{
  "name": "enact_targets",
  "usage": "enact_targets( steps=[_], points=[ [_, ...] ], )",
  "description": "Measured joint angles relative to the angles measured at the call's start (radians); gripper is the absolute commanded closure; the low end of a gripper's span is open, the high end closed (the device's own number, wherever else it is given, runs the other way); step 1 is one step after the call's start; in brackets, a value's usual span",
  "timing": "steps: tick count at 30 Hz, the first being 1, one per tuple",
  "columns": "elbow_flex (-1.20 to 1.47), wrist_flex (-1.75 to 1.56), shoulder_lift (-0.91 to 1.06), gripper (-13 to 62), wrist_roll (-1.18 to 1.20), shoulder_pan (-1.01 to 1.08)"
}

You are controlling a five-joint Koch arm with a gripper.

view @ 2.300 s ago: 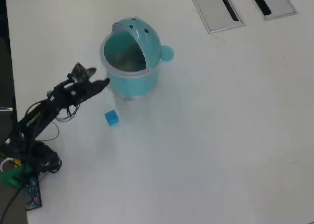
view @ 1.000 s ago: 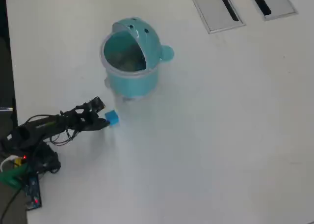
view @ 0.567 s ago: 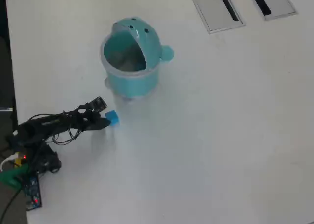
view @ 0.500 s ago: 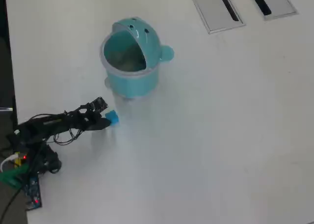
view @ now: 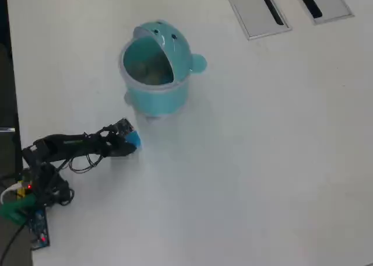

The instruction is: Grasp RGB lego blocks and put them in the bin one by one.

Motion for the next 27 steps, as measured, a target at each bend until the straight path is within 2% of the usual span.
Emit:
enact_targets(
  steps=[13, 20, 27],
  points=[
    [-0.021, -0.140, -0.104, 15.6, 0.000, 0.026],
    [-0.023, -0.173, -0.121, 19.4, 0.000, 0.035],
    [-0.023, -0.189, -0.120, 33.0, 0.069, 0.037]
  ],
)
